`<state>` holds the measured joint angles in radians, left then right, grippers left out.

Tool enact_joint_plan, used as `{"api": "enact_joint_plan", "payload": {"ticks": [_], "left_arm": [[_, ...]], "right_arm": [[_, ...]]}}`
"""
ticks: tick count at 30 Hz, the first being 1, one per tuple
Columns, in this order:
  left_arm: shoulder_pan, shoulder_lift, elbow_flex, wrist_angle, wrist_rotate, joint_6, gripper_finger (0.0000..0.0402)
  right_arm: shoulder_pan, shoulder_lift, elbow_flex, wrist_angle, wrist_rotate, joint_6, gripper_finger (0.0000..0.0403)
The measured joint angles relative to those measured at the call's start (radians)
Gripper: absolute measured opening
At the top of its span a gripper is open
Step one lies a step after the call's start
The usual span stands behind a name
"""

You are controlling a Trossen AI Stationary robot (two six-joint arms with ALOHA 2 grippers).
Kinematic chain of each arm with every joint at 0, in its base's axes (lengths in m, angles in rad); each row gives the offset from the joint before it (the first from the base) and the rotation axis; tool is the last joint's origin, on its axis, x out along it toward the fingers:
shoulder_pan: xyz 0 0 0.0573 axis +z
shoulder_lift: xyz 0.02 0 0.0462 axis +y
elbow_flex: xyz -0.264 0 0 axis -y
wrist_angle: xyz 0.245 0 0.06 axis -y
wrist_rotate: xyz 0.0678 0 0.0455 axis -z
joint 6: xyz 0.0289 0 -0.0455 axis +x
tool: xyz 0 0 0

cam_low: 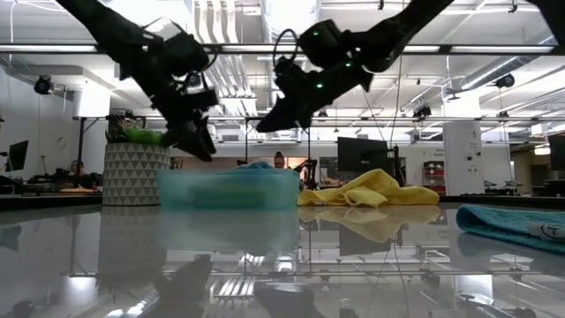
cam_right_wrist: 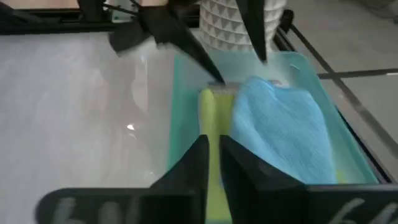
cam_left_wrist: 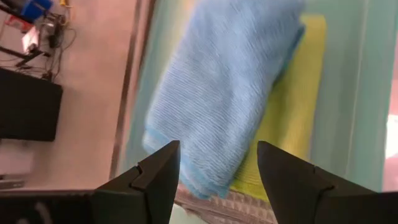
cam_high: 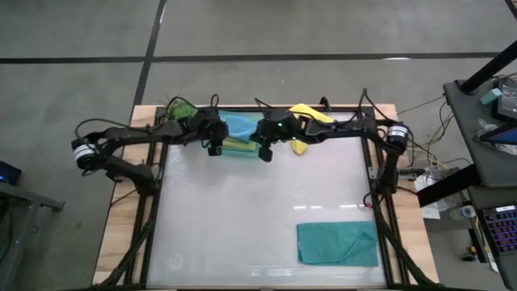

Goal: Fold microfiber towels
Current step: Put the blue microfiber towel into the bin

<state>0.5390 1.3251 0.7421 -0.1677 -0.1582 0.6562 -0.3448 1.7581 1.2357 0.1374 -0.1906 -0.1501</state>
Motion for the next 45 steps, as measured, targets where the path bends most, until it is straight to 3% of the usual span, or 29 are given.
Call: {"api": "enact_joint_plan", "payload": {"ticks": [8, 14, 18, 29, 45], "left_arm": [[0.030, 0.136, -0.024, 0.136, -0.005, 0.079, 0.0198], [0.040, 0.194, -0.009, 0.141, -0.040, 0.104, 0.0191], [0.041, 0.202, -0.010, 0.145, -0.072, 0.110, 0.0153], [0.042, 0.192, -0.009, 0.144, -0.093, 0.109, 0.0008], [-0.027, 0.129, -0.009, 0.003, -0.082, 0.030, 0.0029]], "right_arm": [[-0.003, 0.160, 0.256, -0.273, 0.008, -0.049, 0.0130], [-0.003, 0.264, 0.368, -0.442, 0.070, -0.061, 0.0155], [-0.003, 0.276, 0.375, -0.455, 0.149, -0.088, 0.0138], [-0.003, 0.261, 0.370, -0.455, 0.166, -0.146, 0.0026], [-0.005, 0.260, 0.377, -0.621, 0.163, -0.257, 0.0009]]}}
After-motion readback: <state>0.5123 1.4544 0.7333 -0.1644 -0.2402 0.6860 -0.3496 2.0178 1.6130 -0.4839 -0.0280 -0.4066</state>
